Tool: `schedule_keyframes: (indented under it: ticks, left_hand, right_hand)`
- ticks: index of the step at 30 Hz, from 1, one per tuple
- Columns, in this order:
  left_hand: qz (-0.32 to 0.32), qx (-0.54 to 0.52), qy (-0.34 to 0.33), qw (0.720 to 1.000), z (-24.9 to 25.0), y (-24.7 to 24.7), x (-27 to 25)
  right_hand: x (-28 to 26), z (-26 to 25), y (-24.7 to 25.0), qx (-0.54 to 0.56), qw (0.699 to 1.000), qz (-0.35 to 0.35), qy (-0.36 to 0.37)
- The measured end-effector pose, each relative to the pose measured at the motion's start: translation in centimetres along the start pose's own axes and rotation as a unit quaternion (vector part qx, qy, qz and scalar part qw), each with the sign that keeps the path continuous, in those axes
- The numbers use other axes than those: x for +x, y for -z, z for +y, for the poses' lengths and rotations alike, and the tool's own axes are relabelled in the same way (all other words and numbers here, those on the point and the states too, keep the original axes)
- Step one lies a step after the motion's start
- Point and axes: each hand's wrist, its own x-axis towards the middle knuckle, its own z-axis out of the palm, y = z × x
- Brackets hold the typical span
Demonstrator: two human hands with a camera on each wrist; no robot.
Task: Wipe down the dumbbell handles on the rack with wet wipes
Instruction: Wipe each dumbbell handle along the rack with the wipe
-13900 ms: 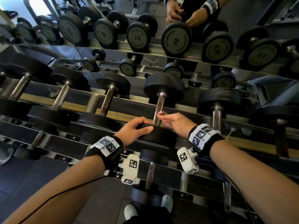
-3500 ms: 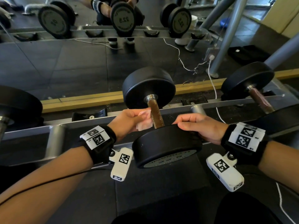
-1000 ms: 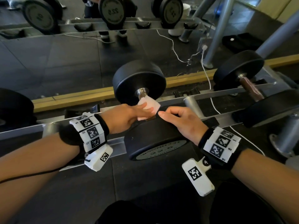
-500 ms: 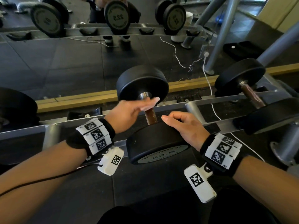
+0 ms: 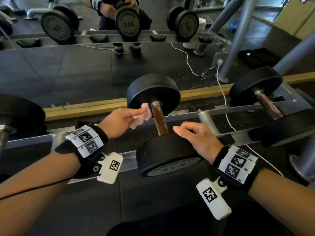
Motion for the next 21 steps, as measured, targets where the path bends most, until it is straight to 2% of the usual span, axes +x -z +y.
schedule_keyframes:
  ticks: [2, 6, 8, 10, 12, 13, 14, 15, 17, 18, 19, 21]
  left_hand:
    - [0.011, -0.045, 0.011, 0.999, -0.2, -1.0, 0.6]
    - [0.001, 0.113, -0.027, 0.993, -0.2, -3.6, 0.8]
    - [-0.007, 0.109, -0.030, 0.994, -0.5, -3.9, 0.4]
    - [-0.062, 0.055, -0.020, 0.996, -0.6, -3.8, -0.4]
    - [-0.133, -0.084, 0.004, 0.988, -0.3, -3.2, -0.9]
    - [-0.138, -0.169, 0.022, 0.976, -0.1, -2.9, -1.0]
    - [-0.112, -0.224, 0.033, 0.968, 0.1, -2.4, -1.0]
    - [-0.058, -0.243, 0.037, 0.968, 0.2, -1.9, -0.9]
    - [0.067, -0.233, 0.038, 0.969, 0.0, -1.0, -0.4]
    - [0.109, -0.228, 0.032, 0.967, 0.0, -0.9, -0.3]
    - [0.126, -0.220, 0.020, 0.967, 0.0, -1.1, -0.2]
    - [0.101, -0.189, -0.003, 0.977, 0.2, -2.2, -0.4]
  right_hand:
    - [0.0, -0.1, 0.0, -0.001, 1.000, -0.005, -0.003]
    - [-0.1, 0.0, 0.1, -0.006, 1.000, -0.006, -0.009]
    - [-0.1, 0.0, 0.1, -0.009, 1.000, -0.004, -0.006]
    - [-0.1, -0.1, 0.0, -0.004, 1.000, -0.002, -0.007]
    - [0.0, 0.0, 0.0, -0.005, 1.000, 0.003, -0.010]
    - [0.0, 0.0, 0.0, -0.008, 1.000, 0.004, -0.010]
    - [-0.1, 0.0, -0.1, -0.013, 1.000, 0.004, -0.010]
    - [-0.1, -0.1, -0.1, -0.015, 1.000, 0.004, -0.009]
    - [-0.2, -0.1, -0.1, -0.017, 1.000, 0.007, -0.008]
    - [-0.1, -0.1, -0.1, -0.019, 1.000, 0.007, -0.008]
    - [-0.1, 0.0, -0.1, -0.022, 1.000, 0.006, -0.007]
    - [0.0, -0.1, -0.1, -0.027, 1.000, 0.002, -0.006]
